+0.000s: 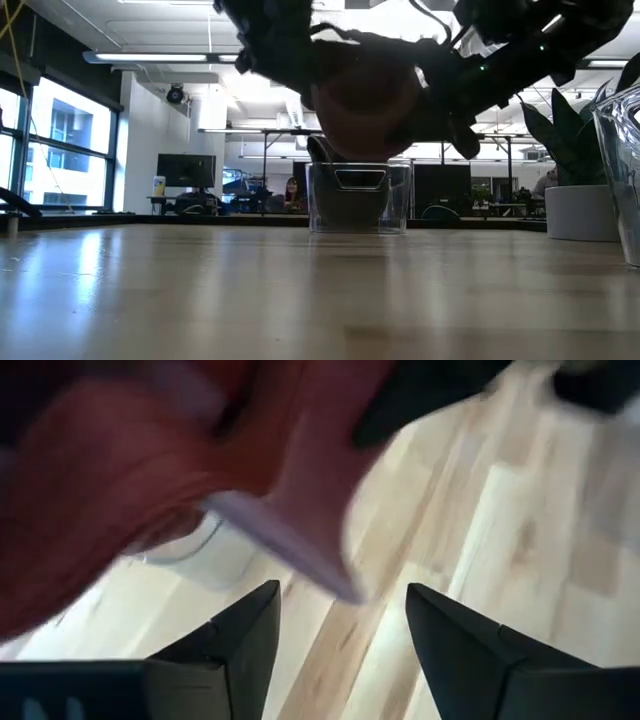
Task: Pick & Place hat
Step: Put the red cap into the bottom transparent bin
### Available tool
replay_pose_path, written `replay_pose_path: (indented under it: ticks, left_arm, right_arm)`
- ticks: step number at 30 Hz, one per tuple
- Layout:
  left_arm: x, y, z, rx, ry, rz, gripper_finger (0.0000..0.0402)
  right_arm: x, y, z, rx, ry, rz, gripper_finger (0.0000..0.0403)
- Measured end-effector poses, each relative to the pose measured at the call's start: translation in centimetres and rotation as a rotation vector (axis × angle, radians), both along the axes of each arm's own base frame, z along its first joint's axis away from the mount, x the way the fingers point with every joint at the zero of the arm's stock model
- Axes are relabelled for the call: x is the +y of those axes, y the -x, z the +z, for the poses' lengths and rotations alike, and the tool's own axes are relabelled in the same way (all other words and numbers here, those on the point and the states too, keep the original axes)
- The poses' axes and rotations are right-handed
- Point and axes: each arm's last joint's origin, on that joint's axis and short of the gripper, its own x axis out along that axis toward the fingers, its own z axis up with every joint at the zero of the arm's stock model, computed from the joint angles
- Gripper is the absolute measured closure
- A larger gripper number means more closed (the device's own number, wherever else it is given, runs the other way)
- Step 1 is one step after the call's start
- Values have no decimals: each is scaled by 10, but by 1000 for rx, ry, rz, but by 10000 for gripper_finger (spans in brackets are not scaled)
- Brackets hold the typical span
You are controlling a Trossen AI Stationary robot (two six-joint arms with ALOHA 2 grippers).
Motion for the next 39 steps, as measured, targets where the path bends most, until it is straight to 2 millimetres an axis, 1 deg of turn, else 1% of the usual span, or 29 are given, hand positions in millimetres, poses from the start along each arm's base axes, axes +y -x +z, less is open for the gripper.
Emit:
replay_pose_path:
  ticks: [2,5,7,9,10,12,15,18,21,24,27,29,32,34,37,39]
  left_arm:
    - [-7,5,8,-31,7,-19,189]
    - [-20,10,14,-51,3,-57,188]
    - [-27,15,15,-33,-24,-63,188]
    - [-34,18,18,-47,-45,-63,188]
    - [-37,20,21,-60,-53,-64,188]
    - [-45,30,28,-75,-71,-76,188]
    - [-56,32,39,-175,-114,-45,188]
    - [-60,32,37,-189,-223,14,188]
    - [-55,21,36,-215,-254,61,188]
    - [-41,8,21,-173,-266,96,188]
    - [-25,-9,13,-192,-254,143,188]
    - [-18,-14,6,-164,-255,142,188]
    - [-13,-29,-4,-190,-243,132,188]
    - [-12,-34,-12,-170,-248,110,188]
    - [-13,-41,-11,-214,-265,126,190]
    - [-12,-42,-14,-206,-294,148,201]
  right_arm:
    - [-3,0,1,-7,0,-3,395]
    - [-4,-3,6,-62,-4,58,397]
    - [-2,-4,11,-166,6,138,396]
    - [2,0,15,-314,12,216,394]
    - [2,4,15,-375,10,224,394]
    - [-1,15,7,-436,-9,167,396]
    - [-10,32,-11,-443,-42,28,397]
    - [-14,40,-15,-480,-61,-7,395]
    - [-15,39,-14,-484,-52,-6,393]
    - [-13,33,-7,-497,-31,18,395]
    - [-10,27,-3,-470,-15,40,394]
    - [-7,24,0,-460,-1,38,392]
    - [-4,22,2,-447,37,19,392]
    - [-2,21,2,-434,59,10,394]
    - [-1,21,2,-431,67,6,393]
    - [-2,21,1,-423,67,3,390]
